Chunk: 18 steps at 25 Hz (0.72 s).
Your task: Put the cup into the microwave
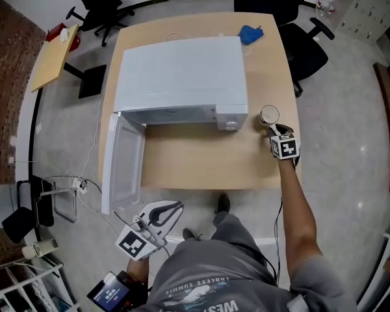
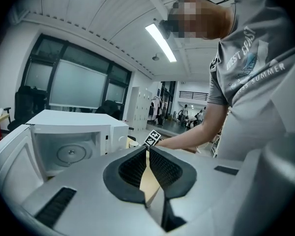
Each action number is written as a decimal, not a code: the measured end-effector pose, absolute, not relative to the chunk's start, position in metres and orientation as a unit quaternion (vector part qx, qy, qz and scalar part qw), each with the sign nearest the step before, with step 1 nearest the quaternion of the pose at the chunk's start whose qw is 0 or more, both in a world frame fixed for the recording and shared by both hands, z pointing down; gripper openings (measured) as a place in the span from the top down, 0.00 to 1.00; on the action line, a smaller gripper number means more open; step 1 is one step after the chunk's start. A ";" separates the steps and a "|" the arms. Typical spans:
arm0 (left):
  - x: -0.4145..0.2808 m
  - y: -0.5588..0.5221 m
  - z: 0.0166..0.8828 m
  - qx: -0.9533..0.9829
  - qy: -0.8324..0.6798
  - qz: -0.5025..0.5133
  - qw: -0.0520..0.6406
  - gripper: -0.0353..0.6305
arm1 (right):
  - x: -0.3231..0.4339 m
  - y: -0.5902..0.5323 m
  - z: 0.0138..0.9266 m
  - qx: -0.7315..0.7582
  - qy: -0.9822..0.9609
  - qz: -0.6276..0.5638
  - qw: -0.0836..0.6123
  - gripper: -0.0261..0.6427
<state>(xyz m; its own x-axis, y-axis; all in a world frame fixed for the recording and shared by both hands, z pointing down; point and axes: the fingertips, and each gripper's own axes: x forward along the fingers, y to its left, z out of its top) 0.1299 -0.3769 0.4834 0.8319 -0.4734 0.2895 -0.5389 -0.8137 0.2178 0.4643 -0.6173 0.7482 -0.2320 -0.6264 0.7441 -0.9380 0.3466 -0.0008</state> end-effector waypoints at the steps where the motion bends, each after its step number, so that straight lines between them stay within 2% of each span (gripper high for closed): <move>1: 0.132 -0.379 0.485 0.946 -0.269 0.110 0.147 0.91 | 0.465 -0.622 0.751 0.523 -0.750 0.230 0.335 0.79; 3: 0.133 -0.380 0.486 0.946 -0.271 0.105 0.144 0.91 | 0.465 -0.627 0.754 0.528 -0.750 0.228 0.327 0.85; 5: 0.133 -0.375 0.486 0.945 -0.273 0.108 0.145 0.91 | 0.460 -0.622 0.754 0.529 -0.752 0.238 0.315 0.86; 18: 0.119 -0.341 0.471 0.951 -0.266 0.096 0.120 0.91 | 0.417 -0.543 0.643 0.508 -0.797 0.204 0.253 0.86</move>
<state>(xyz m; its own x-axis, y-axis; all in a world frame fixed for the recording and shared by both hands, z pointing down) 0.1186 -0.3411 0.4709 0.8397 -0.4834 0.2474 -0.5298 -0.8292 0.1779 0.4166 -0.5426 0.6433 -0.3549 -0.7074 0.6112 -0.9139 0.4003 -0.0674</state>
